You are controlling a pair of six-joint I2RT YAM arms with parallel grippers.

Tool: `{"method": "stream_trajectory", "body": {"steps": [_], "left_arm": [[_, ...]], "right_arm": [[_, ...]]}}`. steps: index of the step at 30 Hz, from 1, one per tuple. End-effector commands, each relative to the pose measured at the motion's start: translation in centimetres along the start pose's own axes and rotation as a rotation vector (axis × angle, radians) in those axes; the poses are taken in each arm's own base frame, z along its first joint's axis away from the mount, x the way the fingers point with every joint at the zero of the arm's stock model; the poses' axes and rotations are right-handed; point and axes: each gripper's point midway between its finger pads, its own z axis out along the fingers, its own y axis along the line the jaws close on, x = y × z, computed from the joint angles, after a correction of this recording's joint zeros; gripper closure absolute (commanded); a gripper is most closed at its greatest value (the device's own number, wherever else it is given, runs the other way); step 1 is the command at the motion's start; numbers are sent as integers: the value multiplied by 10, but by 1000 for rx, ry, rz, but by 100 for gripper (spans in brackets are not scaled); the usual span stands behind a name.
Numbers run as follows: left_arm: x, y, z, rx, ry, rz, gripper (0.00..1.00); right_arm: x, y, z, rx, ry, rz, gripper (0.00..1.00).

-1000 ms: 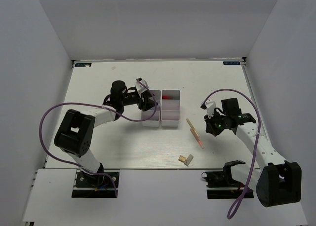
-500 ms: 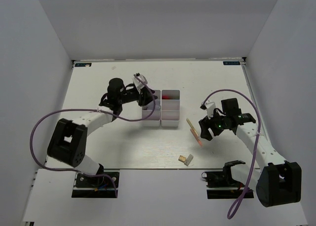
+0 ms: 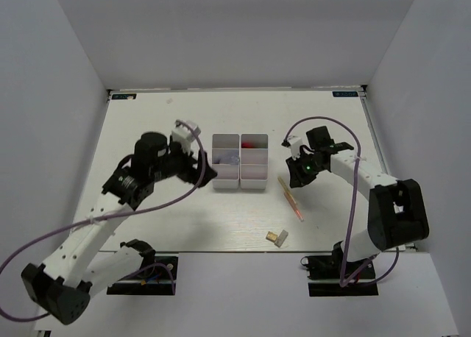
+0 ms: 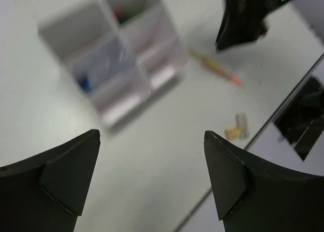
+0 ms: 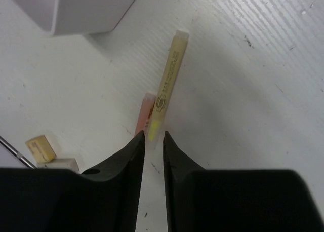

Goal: Sort the stationery into containers
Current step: Place the stationery in the storage box, then pick up the pen from the center of the board.

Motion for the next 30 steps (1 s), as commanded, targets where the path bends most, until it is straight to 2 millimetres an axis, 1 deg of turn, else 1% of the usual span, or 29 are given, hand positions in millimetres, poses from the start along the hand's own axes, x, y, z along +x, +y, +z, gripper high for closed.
{"method": "stream_trajectory", "body": {"steps": [1,2,3,4,5,6,7,8,9,10,13,15,16,17,19,20,22,26,30], "left_arm": [[97,23,-45,-204,246,-116,5],[119,36,-51,-268,255,-112,2],[124,38,-54,-281,248,-109,0],[128,39,-56,-285,240,-108,0],[131,39,-60,-287,212,-106,0],[142,39,-59,-283,229,-109,0],[146,40,-59,-281,226,-111,0],[146,38,-60,-275,213,-105,0],[154,39,-59,-274,232,-104,0],[156,40,-60,-279,230,-102,0],[165,44,-60,-291,242,-90,0],[167,44,-59,-285,223,-84,0],[170,45,-57,-282,225,-84,0],[174,45,-57,-281,229,-86,0],[175,45,-57,-279,224,-83,0],[175,45,-57,-279,223,-84,0],[177,45,-57,-276,223,-86,0],[177,46,-56,-278,205,-81,0],[178,47,-57,-279,190,-81,0]], "right_arm": [[-33,-11,4,74,-65,26,75],[-34,-18,9,98,-50,34,75],[-40,-13,12,96,-49,19,73],[-46,-17,12,107,-63,46,72],[-45,-19,16,115,-54,58,70],[-47,-19,21,118,-48,57,69],[-47,-19,24,124,-42,65,69],[-47,-21,26,129,-41,67,69],[-49,-21,29,138,-49,56,69],[-45,-22,32,151,-36,56,67],[-40,-23,40,166,-30,54,66],[-36,-24,42,172,-28,58,66],[-38,-25,42,175,-39,54,66],[-32,-24,45,172,-28,56,65],[-32,-26,45,176,-33,56,65],[-29,-24,48,167,-26,53,63],[-26,-24,51,165,-15,63,63],[-20,-22,56,154,8,71,58],[-17,-19,60,145,17,70,57]]}}
